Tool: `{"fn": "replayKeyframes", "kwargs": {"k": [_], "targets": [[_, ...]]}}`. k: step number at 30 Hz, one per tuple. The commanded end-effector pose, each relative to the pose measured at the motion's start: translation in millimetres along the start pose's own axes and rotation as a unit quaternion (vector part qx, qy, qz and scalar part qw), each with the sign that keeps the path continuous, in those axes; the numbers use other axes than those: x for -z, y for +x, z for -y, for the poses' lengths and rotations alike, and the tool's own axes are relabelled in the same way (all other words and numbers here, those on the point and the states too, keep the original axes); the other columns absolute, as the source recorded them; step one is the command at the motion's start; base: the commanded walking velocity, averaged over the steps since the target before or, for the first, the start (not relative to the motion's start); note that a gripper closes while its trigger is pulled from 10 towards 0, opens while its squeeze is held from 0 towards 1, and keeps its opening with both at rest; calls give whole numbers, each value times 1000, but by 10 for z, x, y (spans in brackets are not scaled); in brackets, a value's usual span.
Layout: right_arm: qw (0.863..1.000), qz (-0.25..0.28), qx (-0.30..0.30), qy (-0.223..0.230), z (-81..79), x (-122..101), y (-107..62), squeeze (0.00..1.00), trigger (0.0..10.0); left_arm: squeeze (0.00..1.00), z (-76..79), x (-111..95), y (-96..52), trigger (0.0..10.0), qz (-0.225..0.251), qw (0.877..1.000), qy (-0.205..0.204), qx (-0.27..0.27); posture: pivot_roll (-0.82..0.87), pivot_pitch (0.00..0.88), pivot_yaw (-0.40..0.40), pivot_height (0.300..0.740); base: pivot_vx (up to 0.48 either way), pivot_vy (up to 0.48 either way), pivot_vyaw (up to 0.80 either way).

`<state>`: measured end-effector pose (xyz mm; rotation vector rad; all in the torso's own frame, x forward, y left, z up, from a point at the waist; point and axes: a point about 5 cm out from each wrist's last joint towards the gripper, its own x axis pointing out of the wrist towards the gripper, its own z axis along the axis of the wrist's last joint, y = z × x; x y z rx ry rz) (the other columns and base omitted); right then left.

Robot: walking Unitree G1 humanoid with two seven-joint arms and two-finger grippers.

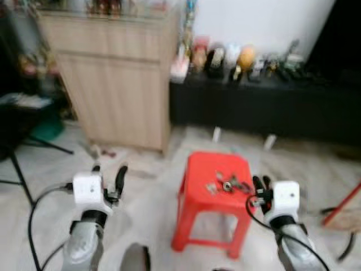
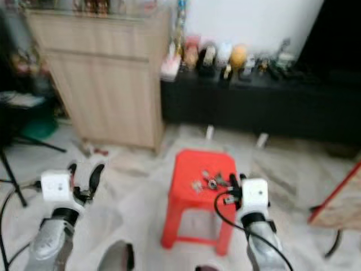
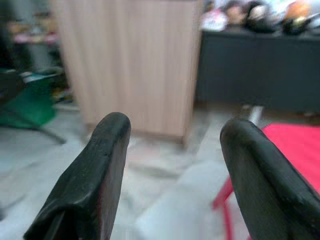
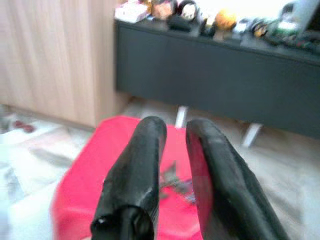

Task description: Hang keys on a hook

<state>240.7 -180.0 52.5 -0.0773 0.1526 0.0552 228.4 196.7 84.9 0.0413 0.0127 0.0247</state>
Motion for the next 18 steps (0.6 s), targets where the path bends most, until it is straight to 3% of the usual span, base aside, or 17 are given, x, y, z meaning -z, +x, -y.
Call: {"fn": "replayKeyframes", "kwargs": {"k": [1,18], "targets": [[1000,5,-2,-3,-6,-38,28,0,10000,0,10,-105,65,10000,19,1000,10,5,-22,0,-41,643,0,0,0],[1000,-11,-10,-12,-18,86,-62,0,10000,0,34,-69,53,10000,5,1000,14,23,-20,0,-34,643,30,0,50]]}}
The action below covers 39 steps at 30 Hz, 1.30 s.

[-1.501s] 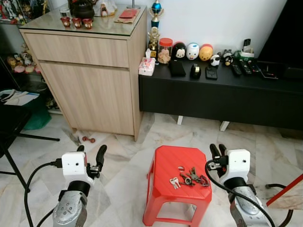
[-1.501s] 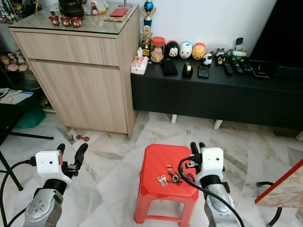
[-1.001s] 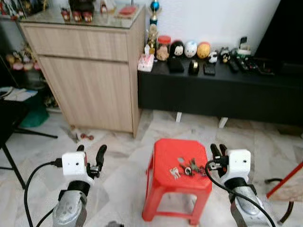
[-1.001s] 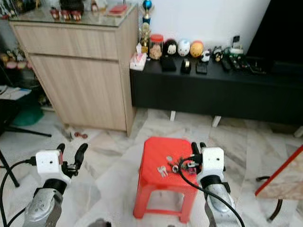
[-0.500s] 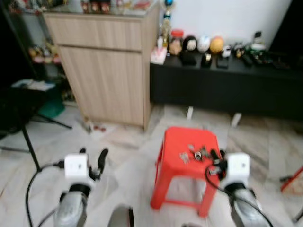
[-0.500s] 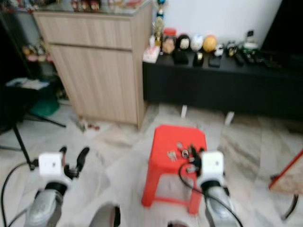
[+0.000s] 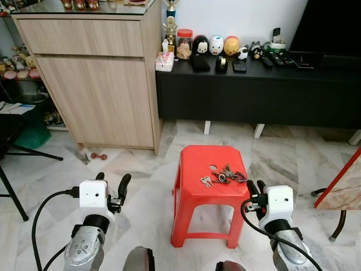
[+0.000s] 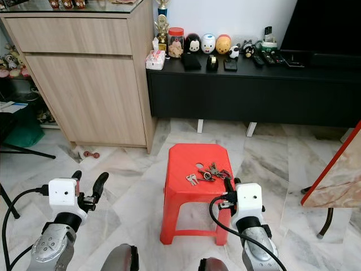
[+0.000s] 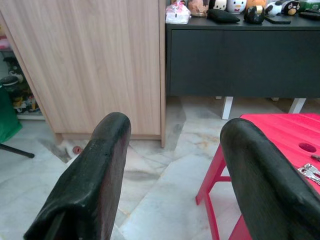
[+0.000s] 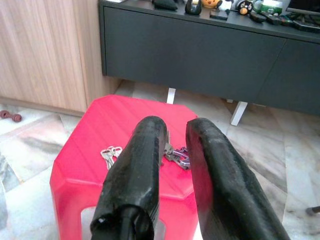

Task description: Hang keys on a hook

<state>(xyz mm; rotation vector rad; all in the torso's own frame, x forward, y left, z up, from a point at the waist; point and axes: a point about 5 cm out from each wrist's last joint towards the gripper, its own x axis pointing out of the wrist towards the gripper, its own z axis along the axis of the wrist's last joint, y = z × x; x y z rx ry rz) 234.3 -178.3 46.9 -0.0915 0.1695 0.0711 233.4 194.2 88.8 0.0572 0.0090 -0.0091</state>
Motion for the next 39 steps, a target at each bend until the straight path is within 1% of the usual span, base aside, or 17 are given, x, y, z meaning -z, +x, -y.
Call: {"fn": "replayKeyframes", "kwargs": {"k": [1,5,11,15,19,23,27,31,34,39], "targets": [[1000,-6,1,-3,15,38,-8,0,10000,0,12,-21,1,10000,1,1000,7,8,-21,0,-34,643,255,0,431],[1000,-13,8,7,35,57,8,0,10000,0,37,-24,1,10000,0,1000,9,16,-24,0,-32,643,277,0,0],[1000,-8,-2,-3,14,40,51,0,10000,0,53,-39,32,10000,2,1000,11,24,-18,0,-30,643,320,0,0],[1000,-5,-6,-3,-16,41,71,0,10000,0,45,-48,45,10000,2,1000,14,26,-12,0,-26,643,348,0,516],[1000,-9,-7,10,-56,55,130,0,10000,0,24,-66,70,10000,5,999,21,31,1,0,-18,643,351,0,131],[1000,-4,-11,15,-93,43,206,0,10000,0,-16,-86,101,10000,8,999,26,31,1,0,-9,643,351,0,0],[1000,-3,-8,17,-97,36,248,0,10000,0,-11,-92,141,10000,12,999,28,37,-5,0,-3,643,350,0,0],[1000,-16,3,17,-59,92,249,0,10000,0,22,-121,181,10000,20,999,27,41,-2,0,-1,643,334,0,0],[999,-26,24,33,-1,152,253,0,10000,0,32,-125,198,10000,21,998,28,44,3,0,0,643,0,0,0],[998,-27,37,46,34,153,277,0,10000,0,20,-116,203,10000,17,998,30,47,7,0,-8,643,0,0,0]]}}
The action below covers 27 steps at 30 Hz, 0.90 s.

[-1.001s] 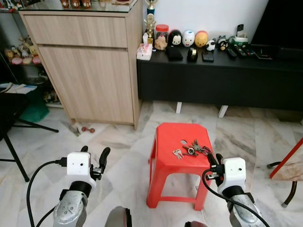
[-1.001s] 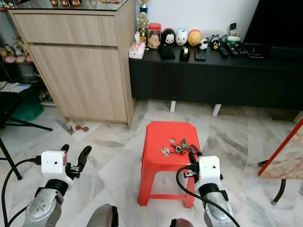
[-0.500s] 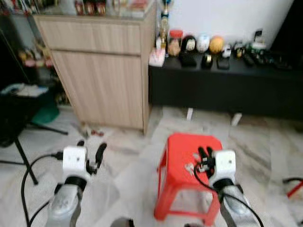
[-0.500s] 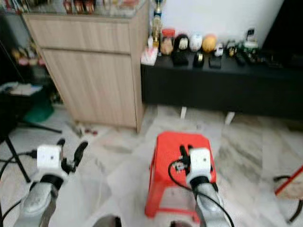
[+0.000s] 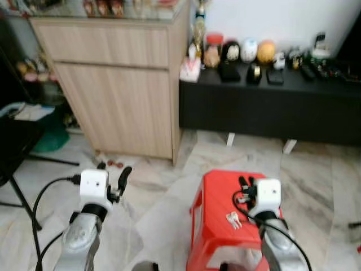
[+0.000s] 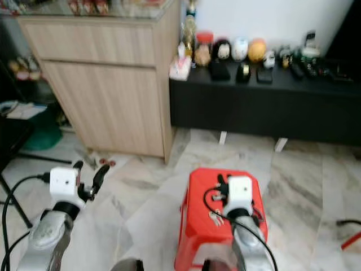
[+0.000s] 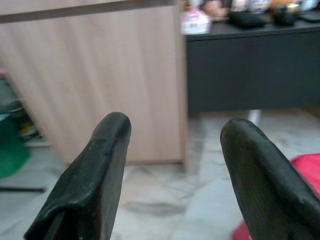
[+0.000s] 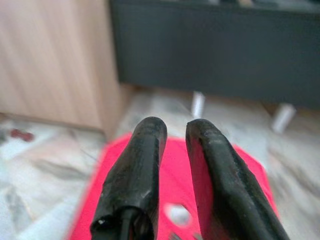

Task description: Hang keys on a hook

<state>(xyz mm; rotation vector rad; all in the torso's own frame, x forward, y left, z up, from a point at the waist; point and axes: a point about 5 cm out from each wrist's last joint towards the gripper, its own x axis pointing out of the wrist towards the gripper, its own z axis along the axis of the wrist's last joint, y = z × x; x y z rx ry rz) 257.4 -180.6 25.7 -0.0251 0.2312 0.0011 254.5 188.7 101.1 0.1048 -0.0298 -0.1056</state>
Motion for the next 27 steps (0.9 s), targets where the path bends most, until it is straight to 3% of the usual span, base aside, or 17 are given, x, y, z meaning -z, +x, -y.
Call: {"fn": "replayKeyframes", "kwargs": {"k": [1,6,11,16,27], "targets": [[1000,5,8,9,15,-26,20,0,10000,0,-25,11,2,10000,-4,1000,7,0,8,0,-8,643,0,0,0],[1000,3,20,18,43,-18,50,0,10000,0,-58,-34,42,10000,5,1000,9,-7,22,0,-10,643,0,0,0],[999,-2,28,36,47,10,70,0,10000,0,-210,-94,41,10000,16,999,-13,-44,35,0,-16,643,0,0,0],[999,-6,27,34,78,26,72,0,10000,0,-170,-73,34,10000,14,998,-28,-45,26,0,-30,643,0,0,0],[1000,12,22,7,298,-69,16,0,10000,0,-134,347,-100,10000,-54,994,-65,-74,-32,0,-98,643,0,0,0]]}}
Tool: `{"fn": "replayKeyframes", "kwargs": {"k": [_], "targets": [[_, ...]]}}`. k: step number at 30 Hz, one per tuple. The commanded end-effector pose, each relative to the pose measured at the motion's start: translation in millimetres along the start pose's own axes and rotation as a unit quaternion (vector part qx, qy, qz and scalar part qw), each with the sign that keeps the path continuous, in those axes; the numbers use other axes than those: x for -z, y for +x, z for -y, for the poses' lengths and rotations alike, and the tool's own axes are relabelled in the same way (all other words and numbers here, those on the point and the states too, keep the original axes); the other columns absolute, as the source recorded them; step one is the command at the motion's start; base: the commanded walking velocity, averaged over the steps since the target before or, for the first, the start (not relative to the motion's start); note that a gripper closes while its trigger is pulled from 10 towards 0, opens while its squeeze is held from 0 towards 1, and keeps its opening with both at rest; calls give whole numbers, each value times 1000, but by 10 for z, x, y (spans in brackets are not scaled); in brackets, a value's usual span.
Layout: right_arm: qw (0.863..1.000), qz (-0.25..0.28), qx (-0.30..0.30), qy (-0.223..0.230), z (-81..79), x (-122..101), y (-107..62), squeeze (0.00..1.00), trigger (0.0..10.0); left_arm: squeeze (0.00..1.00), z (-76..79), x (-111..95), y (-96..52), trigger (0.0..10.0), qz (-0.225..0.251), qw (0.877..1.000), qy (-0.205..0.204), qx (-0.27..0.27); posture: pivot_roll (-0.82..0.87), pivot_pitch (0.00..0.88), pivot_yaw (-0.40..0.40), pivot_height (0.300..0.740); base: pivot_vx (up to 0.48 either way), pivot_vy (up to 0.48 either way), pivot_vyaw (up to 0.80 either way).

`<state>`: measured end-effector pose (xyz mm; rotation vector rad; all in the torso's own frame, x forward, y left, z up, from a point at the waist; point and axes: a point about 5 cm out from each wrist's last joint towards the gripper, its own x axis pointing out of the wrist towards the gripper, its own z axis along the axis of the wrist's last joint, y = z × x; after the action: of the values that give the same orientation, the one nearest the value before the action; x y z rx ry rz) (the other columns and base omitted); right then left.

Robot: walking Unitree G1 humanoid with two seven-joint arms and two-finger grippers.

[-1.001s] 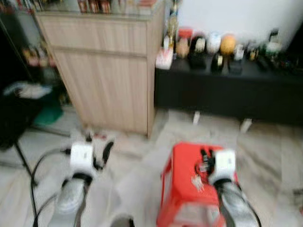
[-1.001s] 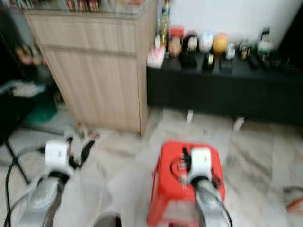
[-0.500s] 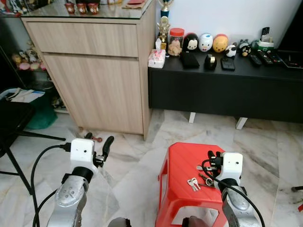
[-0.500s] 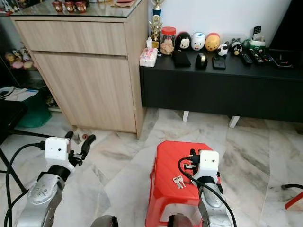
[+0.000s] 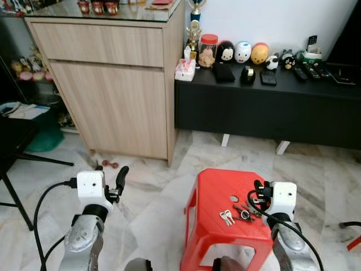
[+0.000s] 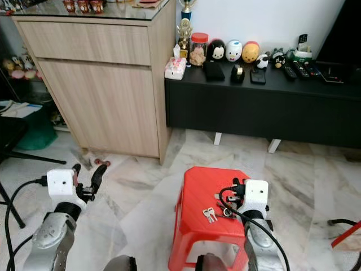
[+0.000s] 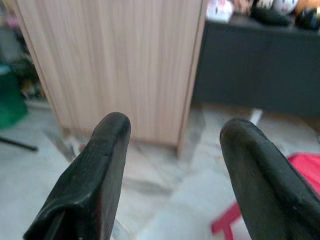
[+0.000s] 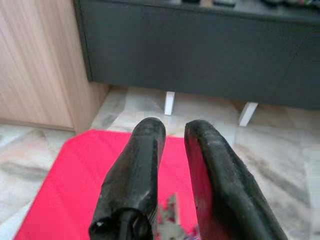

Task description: Hang keys on a hook

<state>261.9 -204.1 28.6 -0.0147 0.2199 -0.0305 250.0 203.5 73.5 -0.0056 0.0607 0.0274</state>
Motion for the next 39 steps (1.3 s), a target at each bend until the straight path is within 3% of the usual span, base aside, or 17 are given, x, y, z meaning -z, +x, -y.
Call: {"fn": "replayKeyframes", "kwargs": {"k": [1,10,21,29,35,39], "targets": [[1000,8,8,0,77,-41,-27,0,10000,0,-49,84,-34,10000,-13,1000,-11,-14,-32,0,-102,643,0,0,0],[1000,-4,9,-7,132,39,-117,0,10000,0,-70,187,-136,10000,-31,999,-1,-8,-35,0,-83,643,0,0,0],[1000,-26,-1,16,-82,205,-215,0,10000,0,-212,186,-147,10000,-38,999,27,6,-53,0,-13,643,0,0,-481],[1000,-12,19,16,38,130,-199,0,10000,0,-185,127,0,10000,-28,999,31,9,-66,0,-4,643,0,0,-183],[999,-19,34,14,116,171,-194,0,10000,0,-142,193,-105,10000,-37,999,28,9,-39,0,-11,643,0,0,0],[1000,-21,8,13,45,142,-165,0,10000,0,-173,213,-122,10000,-36,999,22,-10,-30,0,-32,643,0,0,0]]}}
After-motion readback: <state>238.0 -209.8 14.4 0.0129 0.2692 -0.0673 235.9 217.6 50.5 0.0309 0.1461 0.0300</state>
